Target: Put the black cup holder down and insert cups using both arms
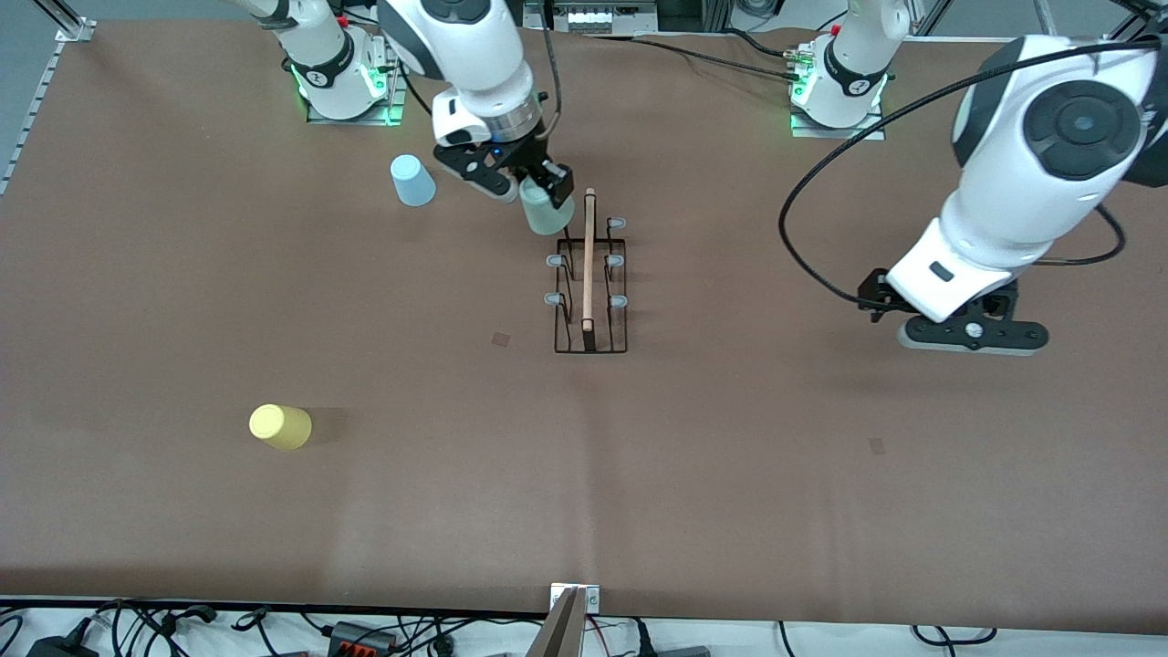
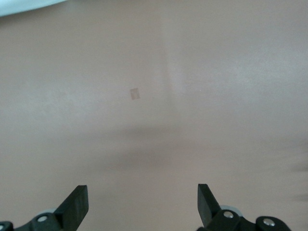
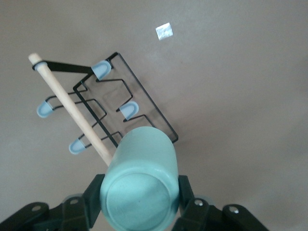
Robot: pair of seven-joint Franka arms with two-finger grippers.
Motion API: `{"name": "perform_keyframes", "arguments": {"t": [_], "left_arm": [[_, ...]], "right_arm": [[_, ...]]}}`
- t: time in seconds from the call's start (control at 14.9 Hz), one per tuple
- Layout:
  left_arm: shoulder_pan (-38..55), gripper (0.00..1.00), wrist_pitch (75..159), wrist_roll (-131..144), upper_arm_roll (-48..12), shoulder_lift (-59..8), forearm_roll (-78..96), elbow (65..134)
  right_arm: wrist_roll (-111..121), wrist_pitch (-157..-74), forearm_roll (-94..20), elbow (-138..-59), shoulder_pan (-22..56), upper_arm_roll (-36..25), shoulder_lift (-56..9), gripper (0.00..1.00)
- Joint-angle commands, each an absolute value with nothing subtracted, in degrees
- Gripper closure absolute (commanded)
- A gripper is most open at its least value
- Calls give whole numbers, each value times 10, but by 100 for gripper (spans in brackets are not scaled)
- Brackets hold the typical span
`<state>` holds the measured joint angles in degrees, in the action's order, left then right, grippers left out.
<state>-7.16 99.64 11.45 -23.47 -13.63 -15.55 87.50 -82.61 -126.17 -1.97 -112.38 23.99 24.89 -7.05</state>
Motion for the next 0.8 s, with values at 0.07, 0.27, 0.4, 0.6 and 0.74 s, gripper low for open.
{"name": "perform_keyframes", "arguments": {"t": [0.07,0.27,0.4,0.6,0.74], "left_arm": [[-96,0,941,83,-236,-122,-117,845],[-112,0,936,49,-236,-123,-101,842],[-119,0,936,33,-236,-125,-101,836],[-119,0,933,32,-236,-130,-101,838],[-123,0,924,21,-236,-129,-101,838]], "right_arm": [[-833,-1267,-19,-1111,241,247,-104,77],[-832,-1277,-18,-1114,242,247,-115,78],[-832,-1278,-18,-1121,243,247,-115,77],[-831,-1278,-17,-1138,243,247,-115,77],[-832,-1281,-17,-1143,246,248,-115,77]]}}
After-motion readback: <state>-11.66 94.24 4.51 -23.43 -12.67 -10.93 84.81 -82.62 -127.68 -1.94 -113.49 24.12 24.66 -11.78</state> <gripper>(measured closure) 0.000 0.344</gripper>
